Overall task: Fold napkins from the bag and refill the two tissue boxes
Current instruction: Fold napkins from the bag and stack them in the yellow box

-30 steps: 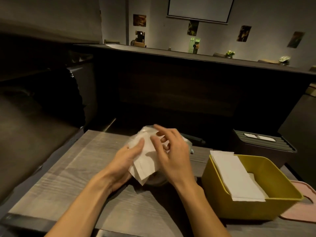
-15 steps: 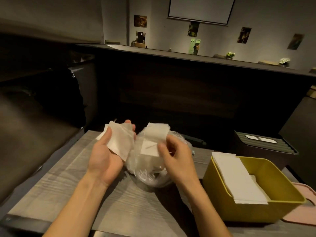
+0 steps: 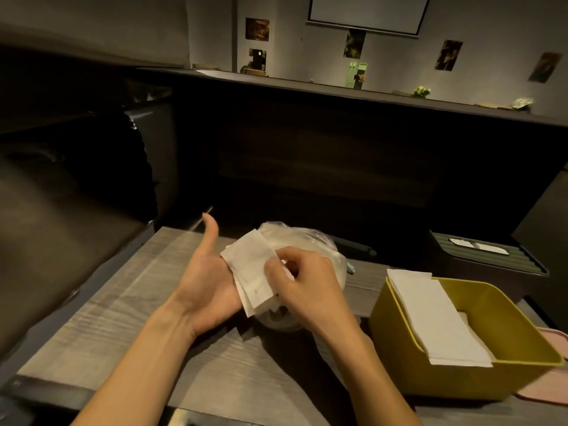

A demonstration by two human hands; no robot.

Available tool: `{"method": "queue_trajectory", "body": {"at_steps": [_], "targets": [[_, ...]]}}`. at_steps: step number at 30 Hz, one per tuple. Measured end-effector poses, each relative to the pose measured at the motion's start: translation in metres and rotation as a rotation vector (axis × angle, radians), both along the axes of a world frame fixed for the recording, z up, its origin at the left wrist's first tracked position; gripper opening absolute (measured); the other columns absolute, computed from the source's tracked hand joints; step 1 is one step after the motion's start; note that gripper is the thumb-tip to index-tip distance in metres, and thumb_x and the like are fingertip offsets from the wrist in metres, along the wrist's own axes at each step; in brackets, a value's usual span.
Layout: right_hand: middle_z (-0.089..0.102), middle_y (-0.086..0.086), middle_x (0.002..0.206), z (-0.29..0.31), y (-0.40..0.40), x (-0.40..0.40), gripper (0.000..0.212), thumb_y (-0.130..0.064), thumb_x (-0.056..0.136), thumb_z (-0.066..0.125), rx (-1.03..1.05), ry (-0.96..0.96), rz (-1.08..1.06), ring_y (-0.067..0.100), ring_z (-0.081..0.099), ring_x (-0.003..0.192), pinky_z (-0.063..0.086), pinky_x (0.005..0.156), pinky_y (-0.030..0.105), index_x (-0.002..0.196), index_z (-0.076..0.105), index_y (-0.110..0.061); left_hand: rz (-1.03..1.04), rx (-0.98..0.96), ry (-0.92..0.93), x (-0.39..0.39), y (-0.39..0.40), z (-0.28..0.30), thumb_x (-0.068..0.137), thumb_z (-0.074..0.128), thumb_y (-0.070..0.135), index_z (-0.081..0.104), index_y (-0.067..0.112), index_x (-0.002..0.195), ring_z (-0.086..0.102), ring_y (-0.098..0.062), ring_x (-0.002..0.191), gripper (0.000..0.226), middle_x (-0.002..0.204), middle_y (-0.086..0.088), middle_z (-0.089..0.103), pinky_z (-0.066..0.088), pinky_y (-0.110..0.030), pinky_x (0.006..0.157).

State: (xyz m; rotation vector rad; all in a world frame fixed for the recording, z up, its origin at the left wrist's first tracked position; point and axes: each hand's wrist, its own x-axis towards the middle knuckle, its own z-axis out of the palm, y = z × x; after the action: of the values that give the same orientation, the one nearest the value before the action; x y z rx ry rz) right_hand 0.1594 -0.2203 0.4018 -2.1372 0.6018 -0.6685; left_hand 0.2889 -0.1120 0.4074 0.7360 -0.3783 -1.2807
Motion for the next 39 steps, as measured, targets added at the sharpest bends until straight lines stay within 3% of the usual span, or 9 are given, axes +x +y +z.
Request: {"method": "queue_trajectory", "body": {"at_steps": [5,11,15,18,21,24,31,36,39], "targets": [[0.061,-0.023,0.110,0.001,0.000,-0.004,0.027,-0.051,0.098,0.062,-0.137,-0.110,-0.119,-0.007,0.057,0.103,0.049,0.080,0.013,0.122,0.063,-0.038,0.217,0.091,-0.347,0.000,-0.008,-0.009,0.106,0.046,0.027,0.056,0.006,0.141,0.068,-0.032,0.120,0.042,0.128,-0.017,0.071,0.049,-0.054,0.105],[0.066,-0.015,0.105,0.000,-0.004,-0.008,0.024,-0.029,0.098,0.070,0.115,-0.079,0.013,-0.004,0.064,0.095,0.055,0.074,0.014,0.120,0.064,-0.033,0.194,0.032,-0.338,-0.004,-0.004,-0.005,0.107,0.041,0.036,0.069,0.013,0.131,0.062,-0.037,0.128,0.043,0.136,-0.017,0.066,0.043,-0.060,0.110],[0.068,-0.018,0.104,0.000,-0.011,-0.009,0.014,-0.027,0.102,0.063,-0.036,-0.093,-0.115,-0.006,0.063,0.098,0.055,0.081,0.014,0.113,0.070,-0.031,0.208,0.026,-0.221,-0.006,-0.002,0.002,0.109,0.037,0.034,0.082,0.011,0.107,0.068,-0.031,0.120,0.050,0.130,-0.018,0.070,0.051,-0.054,0.104],[0.065,-0.017,0.117,-0.007,-0.018,-0.013,0.022,-0.023,0.104,0.059,-0.233,0.144,-0.186,-0.003,0.061,0.104,0.056,0.095,0.024,0.119,0.071,-0.033,0.334,0.067,-0.079,0.001,-0.003,0.003,0.109,0.041,0.029,0.082,0.003,0.096,0.076,-0.028,0.103,0.050,0.115,-0.019,0.076,0.060,-0.048,0.090],[0.051,-0.011,0.147,-0.010,-0.018,-0.012,0.040,-0.033,0.102,0.056,-0.399,0.285,-0.127,0.008,0.044,0.135,0.037,0.119,0.032,0.142,0.058,-0.033,0.329,0.205,-0.112,0.002,-0.006,0.000,0.109,0.043,0.027,0.069,-0.002,0.112,0.077,-0.032,0.095,0.040,0.110,-0.022,0.076,0.059,-0.051,0.084],[0.036,-0.006,0.160,-0.005,-0.016,-0.012,0.068,-0.053,0.097,0.058,-0.412,0.425,-0.072,0.015,0.031,0.146,0.020,0.123,0.037,0.157,0.036,-0.031,0.316,0.300,-0.150,-0.002,-0.006,-0.001,0.110,0.040,0.028,0.069,-0.001,0.101,0.074,-0.036,0.096,0.042,0.102,-0.022,0.077,0.052,-0.054,0.090],[0.053,-0.002,0.143,-0.013,-0.020,-0.006,0.051,-0.058,0.100,0.052,-0.463,0.439,-0.233,0.017,0.047,0.131,0.032,0.115,0.036,0.139,0.050,-0.025,0.293,0.257,-0.154,-0.004,-0.003,-0.001,0.110,0.039,0.030,0.070,0.000,0.100,0.072,-0.036,0.104,0.044,0.106,-0.022,0.077,0.050,-0.053,0.096],[0.066,-0.003,0.123,-0.014,-0.020,-0.005,0.025,-0.035,0.103,0.054,-0.481,0.399,-0.228,0.018,0.058,0.116,0.044,0.102,0.035,0.123,0.064,-0.026,0.209,0.153,-0.167,-0.009,-0.001,0.002,0.109,0.035,0.033,0.081,0.005,0.100,0.071,-0.033,0.114,0.055,0.121,-0.021,0.073,0.047,-0.051,0.104],[0.068,-0.004,0.127,-0.011,-0.019,-0.007,0.030,-0.026,0.104,0.053,-0.490,0.318,-0.211,0.017,0.060,0.119,0.047,0.103,0.036,0.130,0.069,-0.027,0.231,0.126,-0.161,-0.006,-0.006,0.002,0.109,0.036,0.033,0.068,0.000,0.119,0.069,-0.032,0.119,0.048,0.127,-0.020,0.071,0.042,-0.051,0.111]]}}
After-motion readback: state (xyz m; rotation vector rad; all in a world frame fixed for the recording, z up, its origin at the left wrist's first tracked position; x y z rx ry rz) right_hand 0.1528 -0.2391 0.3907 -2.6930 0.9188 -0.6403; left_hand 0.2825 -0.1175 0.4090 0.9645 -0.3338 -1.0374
